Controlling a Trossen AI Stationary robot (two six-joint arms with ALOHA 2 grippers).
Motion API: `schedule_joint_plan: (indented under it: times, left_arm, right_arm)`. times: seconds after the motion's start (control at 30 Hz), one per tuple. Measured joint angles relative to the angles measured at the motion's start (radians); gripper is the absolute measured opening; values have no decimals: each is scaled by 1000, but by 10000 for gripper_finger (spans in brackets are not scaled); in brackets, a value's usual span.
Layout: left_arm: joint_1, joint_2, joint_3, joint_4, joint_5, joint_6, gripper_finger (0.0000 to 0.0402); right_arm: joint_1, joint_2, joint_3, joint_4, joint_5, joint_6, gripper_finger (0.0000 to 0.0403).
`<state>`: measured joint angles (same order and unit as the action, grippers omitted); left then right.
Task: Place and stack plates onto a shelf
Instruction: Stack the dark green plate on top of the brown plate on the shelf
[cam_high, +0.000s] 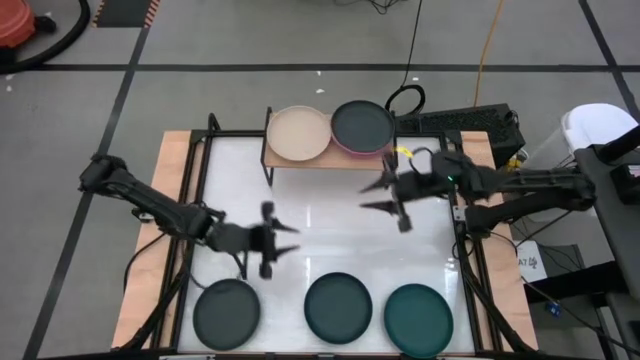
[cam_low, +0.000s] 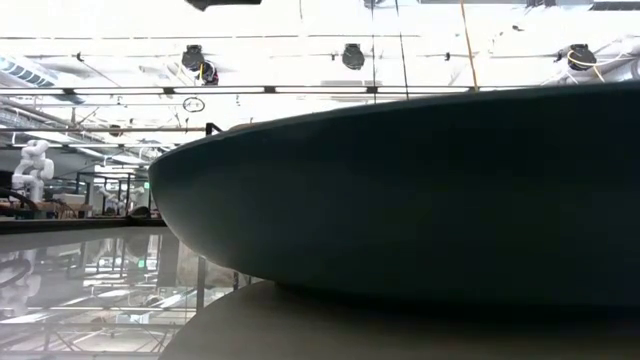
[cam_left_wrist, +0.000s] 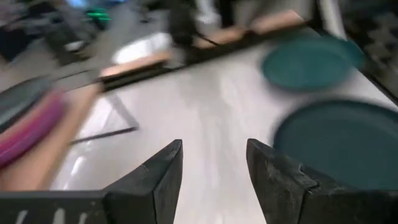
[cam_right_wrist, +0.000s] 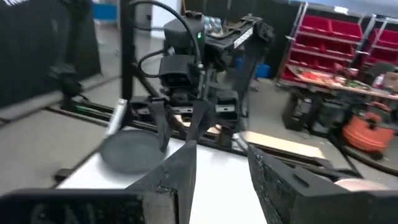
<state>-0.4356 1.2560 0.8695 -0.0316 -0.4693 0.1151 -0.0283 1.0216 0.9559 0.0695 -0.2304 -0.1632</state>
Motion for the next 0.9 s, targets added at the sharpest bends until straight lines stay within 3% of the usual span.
schedule_joint_plan:
  times: [0.2, 0.4, 0.6, 0.9]
  left_arm:
    - [-69, 238, 221, -231, 165, 85, 184]
    - [-121, 445, 410, -413, 252, 104, 184]
    - [-157, 560, 477, -418, 353, 165, 184]
    - [-189, 685, 486, -323, 416, 272, 184]
  right_arm:
    - [76, -165, -276, 251, 1, 73, 126]
    - [109, -251, -428, 430, 33, 94, 125]
    - [127, -278, -460, 436, 78, 122, 125]
    - [128, -277, -460, 440, 107, 126, 125]
